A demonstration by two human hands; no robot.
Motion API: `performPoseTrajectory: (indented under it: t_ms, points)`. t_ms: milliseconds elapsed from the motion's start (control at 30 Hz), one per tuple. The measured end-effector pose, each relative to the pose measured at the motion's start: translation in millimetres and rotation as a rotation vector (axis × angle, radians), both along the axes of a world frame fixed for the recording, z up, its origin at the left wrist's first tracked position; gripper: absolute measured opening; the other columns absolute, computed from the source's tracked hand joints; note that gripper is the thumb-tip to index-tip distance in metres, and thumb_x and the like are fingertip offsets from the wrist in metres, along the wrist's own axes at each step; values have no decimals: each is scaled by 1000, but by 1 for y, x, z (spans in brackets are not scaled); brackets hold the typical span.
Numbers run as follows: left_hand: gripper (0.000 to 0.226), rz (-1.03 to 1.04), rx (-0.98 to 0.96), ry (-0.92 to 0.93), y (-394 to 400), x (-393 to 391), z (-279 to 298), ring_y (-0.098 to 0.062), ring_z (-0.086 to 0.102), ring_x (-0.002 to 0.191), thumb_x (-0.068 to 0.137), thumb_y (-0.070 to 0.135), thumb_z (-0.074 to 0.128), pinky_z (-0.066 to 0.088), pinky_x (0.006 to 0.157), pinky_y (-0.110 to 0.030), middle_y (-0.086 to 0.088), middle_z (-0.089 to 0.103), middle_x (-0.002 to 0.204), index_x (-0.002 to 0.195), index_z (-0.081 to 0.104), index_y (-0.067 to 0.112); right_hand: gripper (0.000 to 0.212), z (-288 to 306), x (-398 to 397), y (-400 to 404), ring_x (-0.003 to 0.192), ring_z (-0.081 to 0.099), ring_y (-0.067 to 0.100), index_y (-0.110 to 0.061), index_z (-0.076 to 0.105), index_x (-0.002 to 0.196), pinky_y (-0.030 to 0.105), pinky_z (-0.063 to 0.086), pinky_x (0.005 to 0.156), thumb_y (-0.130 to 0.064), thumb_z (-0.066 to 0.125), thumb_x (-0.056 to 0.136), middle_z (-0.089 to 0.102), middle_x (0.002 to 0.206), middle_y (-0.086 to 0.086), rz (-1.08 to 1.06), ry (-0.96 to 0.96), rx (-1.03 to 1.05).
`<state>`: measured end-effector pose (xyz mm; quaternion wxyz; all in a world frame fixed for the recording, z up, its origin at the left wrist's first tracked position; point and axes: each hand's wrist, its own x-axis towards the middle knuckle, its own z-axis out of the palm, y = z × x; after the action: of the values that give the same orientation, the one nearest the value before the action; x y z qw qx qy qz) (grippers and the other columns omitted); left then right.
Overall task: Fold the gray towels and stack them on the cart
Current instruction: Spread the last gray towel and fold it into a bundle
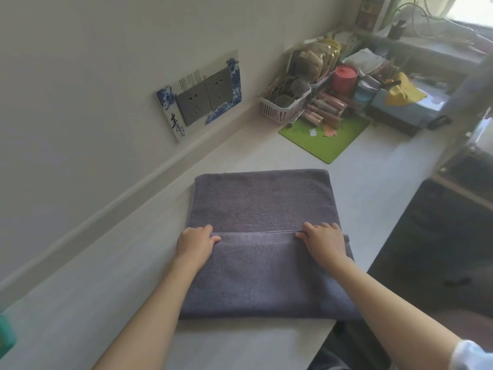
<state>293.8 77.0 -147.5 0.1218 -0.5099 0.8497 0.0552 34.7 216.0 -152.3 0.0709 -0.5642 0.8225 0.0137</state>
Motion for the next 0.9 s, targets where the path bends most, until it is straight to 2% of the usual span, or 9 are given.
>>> performPoseTrajectory:
  t_ms: [67, 167, 233, 333, 433, 567, 767, 833, 900]
  points:
    - [34, 37, -58, 3, 8, 0, -5, -31, 58, 104, 97, 41, 43, 36, 93, -36, -11, 67, 107, 104, 58, 10, 35, -5, 0, -1, 93, 60, 29, -15, 58, 91, 36, 33, 80, -45, 40, 96, 71, 90, 6, -30, -1, -17]
    - [22, 118, -164, 88, 20, -1, -15, -33, 64, 85, 81, 28, 72, 37, 102, -51, -13, 68, 85, 85, 63, 8, 30, -11, 5, 2, 75, 61, 33, -13, 61, 74, 39, 38, 75, -40, 59, 86, 67, 69, 8, -56, -3, -110]
    - [30, 182, -251, 145, 30, -4, -17, -35, 63, 89, 67, 20, 81, 29, 104, -58, -17, 66, 90, 87, 65, 6, 24, -12, 8, 3, 80, 57, 33, -14, 61, 74, 42, 35, 83, -37, 65, 81, 64, 75, 7, -119, 35, -161]
    - [46, 39, -287, 319, 62, -20, -18, -36, 56, 117, 74, 27, 67, 22, 109, -53, -20, 59, 125, 114, 65, 6, 32, -12, 26, 15, 109, 52, 30, -15, 66, 97, 42, 25, 100, -36, 44, 85, 65, 109, 5, -60, 32, -206]
    - [56, -142, -143, 382, 110, -34, -30, -31, 37, 134, 82, 39, 43, 17, 110, -50, -16, 47, 142, 129, 57, 13, 46, -23, 62, 49, 122, 52, 28, -17, 63, 118, 42, 24, 107, -42, 36, 89, 58, 131, 5, 163, -100, -206]
    - [65, -77, -102, 262, 132, -3, -55, -28, 26, 138, 83, 50, 40, 9, 112, -54, -9, 38, 149, 141, 44, 22, 57, -40, 62, 85, 140, 29, 20, -31, 36, 142, 42, 15, 113, -56, 16, 96, 35, 149, -2, 132, -138, -73]
    - [62, 61, -70, 237, 121, 31, -54, -26, 27, 136, 85, 48, 35, 15, 108, -57, -10, 41, 147, 140, 44, 20, 61, -39, 30, 98, 145, 4, 21, -37, 15, 147, 39, -6, 116, -60, 5, 92, 12, 156, -4, -48, -120, -6]
    - [59, 33, -80, 329, 123, 32, -51, -27, 30, 134, 84, 49, 39, 13, 108, -53, -14, 44, 144, 135, 51, 21, 59, -31, 37, 100, 142, 23, 26, -35, 34, 142, 40, 5, 114, -57, 9, 94, 31, 152, -2, -23, -165, -45]
    - [48, -104, -116, 501, 132, 37, -48, -25, 41, 122, 82, 51, 47, 24, 105, -45, -9, 51, 131, 120, 59, 24, 51, -24, 49, 109, 120, 47, 24, -33, 55, 123, 41, 31, 101, -57, 19, 95, 57, 129, -3, 116, -212, -166]
